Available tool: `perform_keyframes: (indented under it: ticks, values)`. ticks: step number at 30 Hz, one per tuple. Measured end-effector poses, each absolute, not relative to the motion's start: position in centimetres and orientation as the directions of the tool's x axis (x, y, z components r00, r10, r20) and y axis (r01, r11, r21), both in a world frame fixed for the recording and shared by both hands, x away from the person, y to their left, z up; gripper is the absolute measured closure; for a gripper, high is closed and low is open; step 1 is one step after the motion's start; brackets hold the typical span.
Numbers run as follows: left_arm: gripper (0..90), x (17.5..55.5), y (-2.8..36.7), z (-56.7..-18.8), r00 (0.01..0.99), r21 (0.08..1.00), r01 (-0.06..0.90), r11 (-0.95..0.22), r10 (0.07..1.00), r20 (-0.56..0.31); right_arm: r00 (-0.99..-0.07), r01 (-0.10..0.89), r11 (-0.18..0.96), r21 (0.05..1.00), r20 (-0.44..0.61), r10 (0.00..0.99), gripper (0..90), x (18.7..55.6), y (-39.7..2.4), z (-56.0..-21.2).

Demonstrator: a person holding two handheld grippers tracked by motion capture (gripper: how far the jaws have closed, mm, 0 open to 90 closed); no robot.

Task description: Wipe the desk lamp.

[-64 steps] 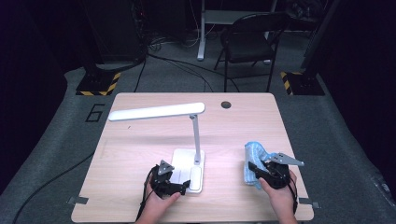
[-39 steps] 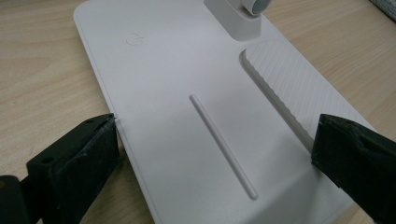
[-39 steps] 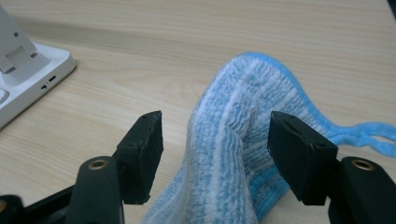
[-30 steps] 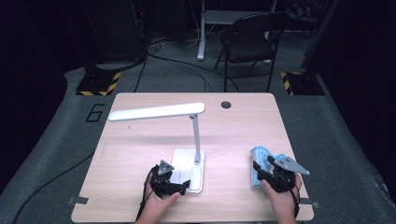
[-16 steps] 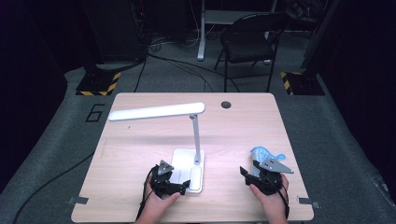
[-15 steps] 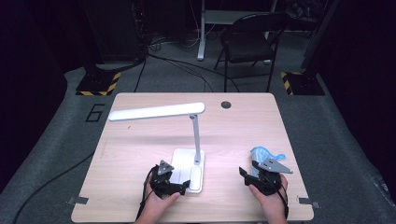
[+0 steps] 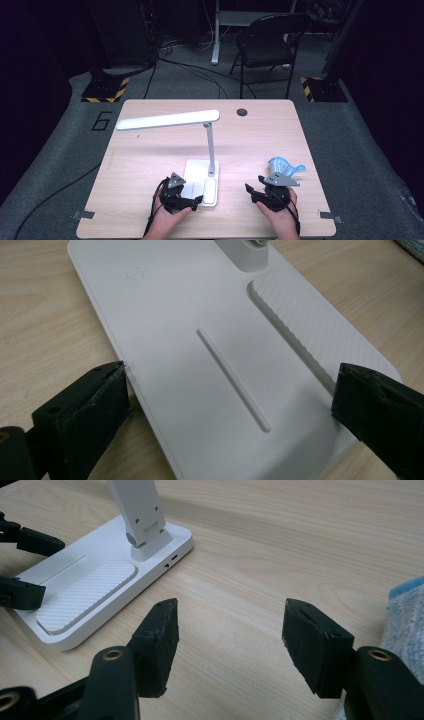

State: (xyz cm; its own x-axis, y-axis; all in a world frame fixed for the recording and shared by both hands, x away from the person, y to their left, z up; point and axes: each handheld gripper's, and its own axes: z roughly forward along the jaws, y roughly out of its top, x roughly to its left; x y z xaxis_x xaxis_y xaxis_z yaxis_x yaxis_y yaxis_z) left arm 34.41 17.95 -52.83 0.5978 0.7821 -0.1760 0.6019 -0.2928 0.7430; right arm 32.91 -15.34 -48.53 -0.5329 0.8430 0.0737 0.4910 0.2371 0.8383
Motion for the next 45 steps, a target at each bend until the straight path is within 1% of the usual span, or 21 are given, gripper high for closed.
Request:
perform_keyframes:
  ticks: [2,3,6,10,13,15,19,22,24,27,32,34,40,42,43,44,45]
  values:
    - [3.2,34.3,17.9,-52.8,0.598,0.743,0.603,-0.29,0.781,-0.18,-0.536,0.494,0.231,0.838,0.085,0.84,39.2,32.9,-15.1,-48.6]
    - [4.1,34.3,18.0,-52.7,0.602,0.741,0.603,-0.296,0.778,-0.179,-0.55,0.49,0.246,0.837,0.078,0.832,39.2,33.0,-15.1,-48.6]
    - [7.0,34.0,18.0,-52.6,0.603,0.738,0.606,-0.296,0.776,-0.185,-0.559,0.51,0.244,0.825,0.103,0.823,39.1,33.0,-14.6,-48.7]
    - [11.8,33.8,18.1,-52.5,0.608,0.733,0.611,-0.299,0.77,-0.192,-0.58,0.51,0.274,0.815,0.091,0.81,39.1,33.0,-14.0,-49.0]
    - [14.6,33.7,18.2,-52.5,0.609,0.733,0.611,-0.299,0.77,-0.193,-0.591,0.521,0.278,0.807,0.106,0.8,39.1,33.2,-13.7,-49.2]
    - [15.0,33.6,18.2,-52.4,0.607,0.731,0.614,-0.298,0.77,-0.196,-0.598,0.532,0.279,0.8,0.121,0.793,39.2,33.1,-13.2,-49.4]
    - [15.9,33.4,18.1,-52.4,0.615,0.729,0.611,-0.307,0.765,-0.193,-0.626,0.517,0.31,0.798,0.105,0.772,39.2,32.9,-12.1,-49.6]
    - [16.0,33.2,17.8,-52.4,0.601,0.731,0.619,-0.287,0.772,-0.206,-0.648,0.51,0.338,0.791,0.095,0.756,39.1,33.1,-11.0,-49.8]
    - [16.0,33.1,17.7,-52.4,0.606,0.731,0.616,-0.294,0.77,-0.201,-0.646,0.516,0.338,0.787,0.098,0.757,39.0,33.2,-10.4,-49.9]
    - [16.3,33.0,17.5,-52.4,0.611,0.734,0.612,-0.296,0.766,-0.2,-0.664,0.504,0.369,0.781,0.076,0.744,38.8,33.7,-9.8,-50.1]
    - [17.5,32.8,17.3,-52.4,0.634,0.728,0.604,-0.323,0.748,-0.194,-0.66,0.509,0.368,0.778,0.078,0.748,36.8,34.5,-8.9,-50.2]
    - [17.9,32.7,17.2,-52.4,0.637,0.728,0.608,-0.316,0.742,-0.21,-0.658,0.512,0.369,0.775,0.078,0.749,36.4,34.7,-8.8,-50.2]
    - [18.9,32.4,16.8,-52.4,0.661,0.729,0.598,-0.332,0.719,-0.215,-0.656,0.512,0.357,0.781,0.087,0.75,35.2,35.2,-8.4,-50.2]
    - [20.2,32.6,16.9,-52.4,0.688,0.738,0.571,-0.359,0.7,-0.192,-0.658,0.508,0.358,0.784,0.084,0.748,34.9,35.3,-8.2,-50.2]
    - [21.2,32.4,16.7,-52.4,0.684,0.733,0.586,-0.345,0.697,-0.218,-0.658,0.506,0.358,0.784,0.083,0.748,34.7,35.3,-8.1,-50.2]
    - [22.9,32.2,16.5,-52.5,0.653,0.726,0.618,-0.301,0.71,-0.262,-0.659,0.503,0.36,0.786,0.079,0.748,34.3,35.3,-8.1,-50.3]
    - [24.3,32.2,16.6,-52.5,0.655,0.728,0.616,-0.302,0.709,-0.259,-0.657,0.508,0.358,0.783,0.084,0.749,34.2,35.2,-8.0,-50.3]
